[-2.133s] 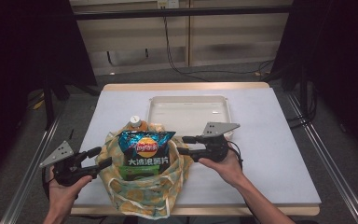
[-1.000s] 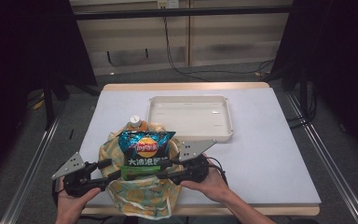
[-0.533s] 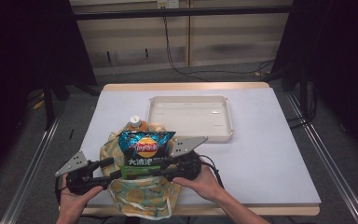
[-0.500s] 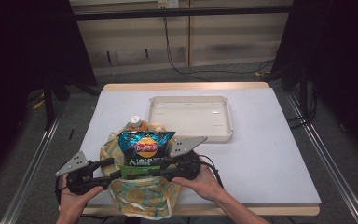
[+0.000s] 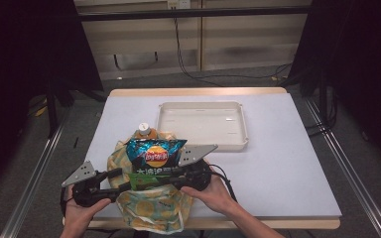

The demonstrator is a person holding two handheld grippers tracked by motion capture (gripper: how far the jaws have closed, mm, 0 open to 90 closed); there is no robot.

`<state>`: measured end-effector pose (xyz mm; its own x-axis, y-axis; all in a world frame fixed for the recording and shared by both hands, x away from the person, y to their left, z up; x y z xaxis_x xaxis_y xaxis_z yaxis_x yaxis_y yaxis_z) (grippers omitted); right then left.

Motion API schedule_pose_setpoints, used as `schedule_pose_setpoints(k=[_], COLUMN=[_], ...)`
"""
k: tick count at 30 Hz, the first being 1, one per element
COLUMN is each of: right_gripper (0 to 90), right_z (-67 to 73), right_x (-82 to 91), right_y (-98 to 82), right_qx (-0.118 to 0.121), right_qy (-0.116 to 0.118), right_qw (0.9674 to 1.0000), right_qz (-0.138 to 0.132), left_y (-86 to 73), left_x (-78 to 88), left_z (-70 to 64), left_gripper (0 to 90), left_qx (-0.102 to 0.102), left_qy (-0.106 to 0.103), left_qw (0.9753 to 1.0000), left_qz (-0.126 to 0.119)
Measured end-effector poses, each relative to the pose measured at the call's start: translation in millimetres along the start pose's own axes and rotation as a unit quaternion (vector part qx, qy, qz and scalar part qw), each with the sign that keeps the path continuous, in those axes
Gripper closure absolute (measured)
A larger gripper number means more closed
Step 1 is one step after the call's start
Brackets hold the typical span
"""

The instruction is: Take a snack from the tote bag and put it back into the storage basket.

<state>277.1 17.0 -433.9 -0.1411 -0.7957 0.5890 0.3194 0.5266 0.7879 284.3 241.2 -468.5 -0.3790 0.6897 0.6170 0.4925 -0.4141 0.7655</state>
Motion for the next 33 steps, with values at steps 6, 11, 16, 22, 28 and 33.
schedule_pose_setpoints(k=[6, 11, 16, 22, 28, 33], right_gripper=[85.5, 87.5, 88.3, 88.6, 88.8, 88.9], right_z=[-2.2, -3.7, -6.0, -7.6, -15.5, -20.3], right_x=[10.7, 18.9, 24.6, 27.3, 39.8, 44.6], right_y=[9.9, 16.6, 21.8, 26.0, 37.3, 46.0], right_qx=[0.002, 0.003, 0.004, 0.001, 0.005, 0.007], right_qy=[-0.001, -0.003, 0.004, 0.010, 0.004, 0.003], right_qw=[0.9998, 0.9993, 0.9986, 0.9976, 0.9959, 0.9948], right_qz=[-0.021, -0.038, -0.052, -0.068, -0.090, -0.102], left_y=[2.6, 3.8, 3.7, 5.6, 5.8, 5.9], left_x=[-2.5, -2.7, -0.3, 6.1, 7.0, 7.1], left_z=[-1.3, -0.7, -0.9, 1.1, 2.8, 3.8], left_gripper=[32.0, 31.5, 29.3, 20.4, 14.9, 12.3], left_qx=[0.000, -0.001, 0.010, 0.027, 0.030, 0.031], left_qy=[-0.008, -0.012, -0.013, -0.006, 0.008, 0.012], left_qw=[1.0000, 0.9999, 0.9998, 0.9989, 0.9984, 0.9982], left_qz=[-0.001, -0.004, -0.011, -0.038, -0.048, -0.051])
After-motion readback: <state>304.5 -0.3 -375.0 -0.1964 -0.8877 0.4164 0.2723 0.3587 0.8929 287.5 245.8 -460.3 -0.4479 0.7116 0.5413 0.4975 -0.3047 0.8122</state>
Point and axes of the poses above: each handheld gripper's, and its own axes: x roughly backward along the jaws, y roughly out of its top, z roughly to its left, the point moved 6 cm from there along -x, roughly forward along the jaws, and after that the axes turned 13 degrees about z, right-handed, at the moved point
